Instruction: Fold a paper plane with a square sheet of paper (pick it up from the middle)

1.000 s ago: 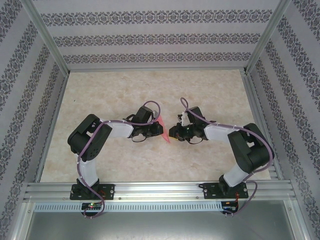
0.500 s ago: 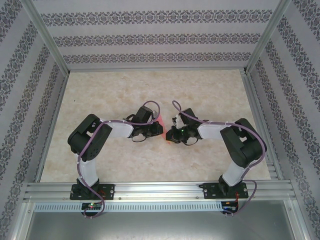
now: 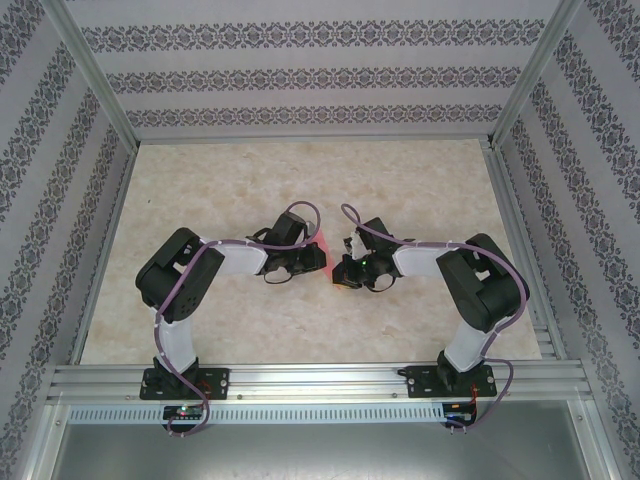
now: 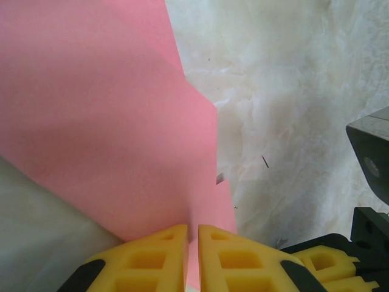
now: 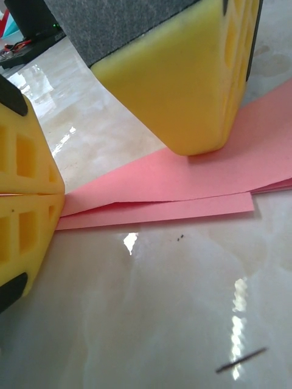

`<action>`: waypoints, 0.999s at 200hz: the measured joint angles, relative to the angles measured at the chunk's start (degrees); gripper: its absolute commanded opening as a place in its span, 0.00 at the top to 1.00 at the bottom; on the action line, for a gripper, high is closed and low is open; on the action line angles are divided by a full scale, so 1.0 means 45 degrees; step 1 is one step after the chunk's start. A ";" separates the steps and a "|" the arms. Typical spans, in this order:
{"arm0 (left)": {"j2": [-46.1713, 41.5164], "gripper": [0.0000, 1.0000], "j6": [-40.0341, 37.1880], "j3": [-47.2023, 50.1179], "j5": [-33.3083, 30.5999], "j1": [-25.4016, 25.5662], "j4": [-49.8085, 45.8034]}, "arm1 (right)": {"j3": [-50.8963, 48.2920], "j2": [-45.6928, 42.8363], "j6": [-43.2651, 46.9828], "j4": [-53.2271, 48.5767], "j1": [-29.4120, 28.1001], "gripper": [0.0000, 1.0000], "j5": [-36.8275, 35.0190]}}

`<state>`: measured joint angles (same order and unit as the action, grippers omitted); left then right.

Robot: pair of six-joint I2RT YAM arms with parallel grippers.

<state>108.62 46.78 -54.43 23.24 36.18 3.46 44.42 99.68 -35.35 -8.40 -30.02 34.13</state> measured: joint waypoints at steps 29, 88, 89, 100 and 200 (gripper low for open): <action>0.0058 0.85 0.0015 -0.0160 0.0000 0.0000 -0.0257 | 0.0131 0.0000 0.0185 -0.0233 -0.0058 0.92 -0.0146; 0.0092 0.85 0.0039 -0.0253 -0.0005 0.0000 -0.0413 | 0.0039 -0.0374 0.0306 -0.0899 -0.0083 0.92 -0.0359; 0.0092 0.85 0.0039 -0.0253 -0.0005 0.0000 -0.0413 | 0.0029 -0.0374 0.0321 -0.0894 -0.0083 0.92 -0.0359; 0.0092 0.85 0.0039 -0.0253 -0.0005 0.0000 -0.0413 | -0.0049 -0.0364 0.0369 -0.0792 -0.0083 0.92 -0.0355; 0.0107 0.85 0.0044 -0.0291 0.0000 0.0000 -0.0457 | -0.0631 -0.0729 0.0889 -0.0408 -0.0083 0.93 -0.0515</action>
<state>109.10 46.98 -55.75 23.24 36.18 1.41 41.58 96.40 -31.35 -10.24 -30.39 31.81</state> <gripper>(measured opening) 0.147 0.077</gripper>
